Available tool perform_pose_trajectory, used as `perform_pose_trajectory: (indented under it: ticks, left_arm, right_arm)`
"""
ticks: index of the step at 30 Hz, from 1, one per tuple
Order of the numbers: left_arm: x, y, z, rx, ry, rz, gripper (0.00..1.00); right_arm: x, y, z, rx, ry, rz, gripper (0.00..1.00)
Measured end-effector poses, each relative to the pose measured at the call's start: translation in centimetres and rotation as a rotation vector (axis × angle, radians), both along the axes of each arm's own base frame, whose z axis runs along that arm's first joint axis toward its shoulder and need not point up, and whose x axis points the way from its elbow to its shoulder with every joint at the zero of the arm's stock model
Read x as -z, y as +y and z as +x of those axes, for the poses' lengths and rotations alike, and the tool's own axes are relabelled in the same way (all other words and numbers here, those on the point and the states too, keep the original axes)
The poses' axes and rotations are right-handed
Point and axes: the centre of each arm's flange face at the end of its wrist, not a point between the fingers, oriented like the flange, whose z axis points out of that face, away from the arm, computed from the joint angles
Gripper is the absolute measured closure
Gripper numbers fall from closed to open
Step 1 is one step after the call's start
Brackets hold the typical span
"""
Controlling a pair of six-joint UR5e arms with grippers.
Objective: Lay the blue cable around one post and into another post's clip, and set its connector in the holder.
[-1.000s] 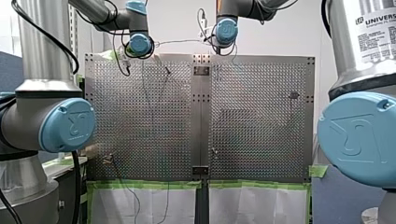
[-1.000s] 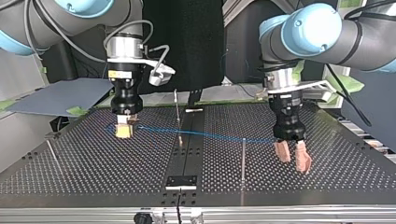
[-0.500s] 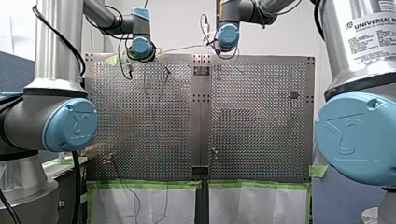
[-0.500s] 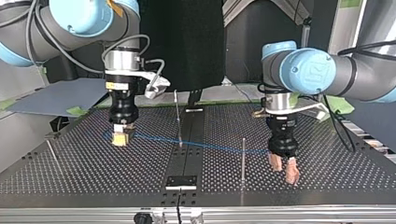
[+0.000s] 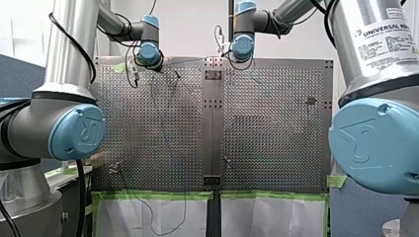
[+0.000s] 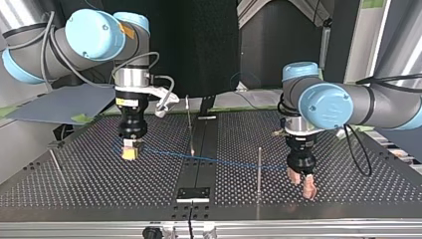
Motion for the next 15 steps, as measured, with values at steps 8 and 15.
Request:
perform_pose_trajectory:
  ticks: [8,15]
  left_arm:
    - [2.8,0.6,0.1,-0.035,0.037,0.013,0.00]
    - [3.9,0.3,-0.1,-0.033,0.042,0.029,0.00]
  right_arm:
    - [1.0,-1.5,-1.4,0.032,-0.015,0.044,0.97]
    - [3.0,-2.5,-3.0,0.069,0.000,0.075,0.97]
